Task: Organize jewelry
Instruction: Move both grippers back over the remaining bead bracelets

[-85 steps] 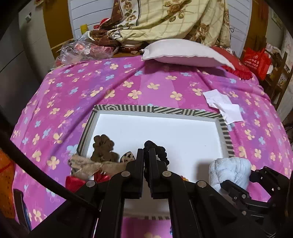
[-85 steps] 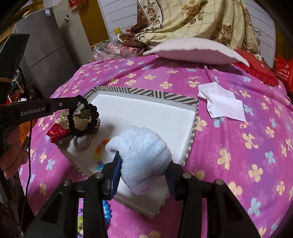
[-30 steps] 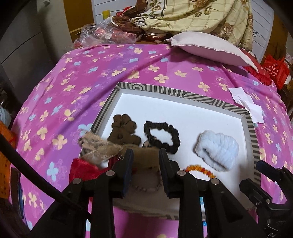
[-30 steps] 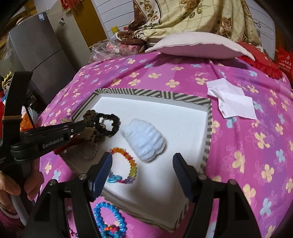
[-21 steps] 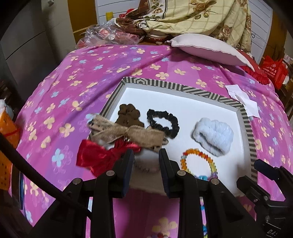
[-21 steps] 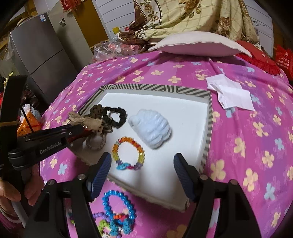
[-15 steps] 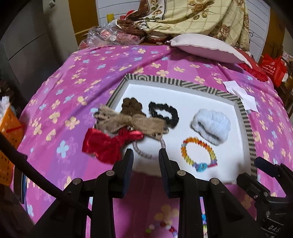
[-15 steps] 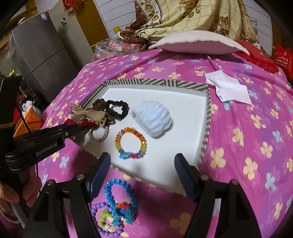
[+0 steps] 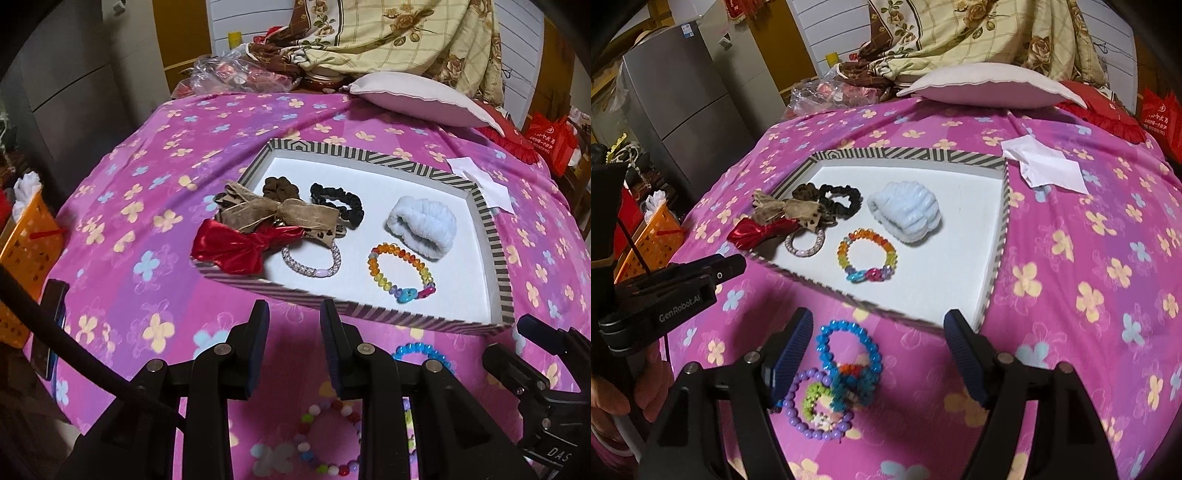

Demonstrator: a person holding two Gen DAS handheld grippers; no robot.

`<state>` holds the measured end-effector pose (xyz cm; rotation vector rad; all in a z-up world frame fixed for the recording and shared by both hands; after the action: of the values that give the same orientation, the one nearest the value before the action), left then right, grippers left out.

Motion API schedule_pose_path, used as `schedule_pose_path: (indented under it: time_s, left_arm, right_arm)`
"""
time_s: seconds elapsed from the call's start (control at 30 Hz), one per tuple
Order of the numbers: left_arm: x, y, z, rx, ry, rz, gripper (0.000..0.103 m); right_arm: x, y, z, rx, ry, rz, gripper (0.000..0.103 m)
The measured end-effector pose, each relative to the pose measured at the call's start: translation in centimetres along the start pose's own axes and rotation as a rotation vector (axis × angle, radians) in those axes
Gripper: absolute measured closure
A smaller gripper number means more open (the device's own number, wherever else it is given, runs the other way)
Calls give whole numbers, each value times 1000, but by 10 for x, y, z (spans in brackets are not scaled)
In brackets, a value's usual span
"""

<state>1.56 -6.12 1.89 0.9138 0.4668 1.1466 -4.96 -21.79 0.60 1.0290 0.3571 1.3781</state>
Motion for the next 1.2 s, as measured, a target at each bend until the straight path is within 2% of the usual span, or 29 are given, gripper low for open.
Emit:
schedule_pose_path:
  time_s: [0.5,1.2]
  left_arm:
    - [1,20,-29,-12,24,4,54]
    - [-6,45,-47,-35,22,1,54]
  right_arm:
    - [14,19,-28,-2,26,14,24]
    - [15,45,-42,-35,54,19,24]
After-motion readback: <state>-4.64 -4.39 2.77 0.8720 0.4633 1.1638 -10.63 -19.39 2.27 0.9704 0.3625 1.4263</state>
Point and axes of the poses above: each gripper's, at about its wrist camera, not at the fingertips, and y roughly against the way its jaws point, x to its left, z to its top, the point moved 1 cm from there along -y, roughly the way its jaws point, and after that the axes turned 10 degrees about -y, right-handed, at the moved point
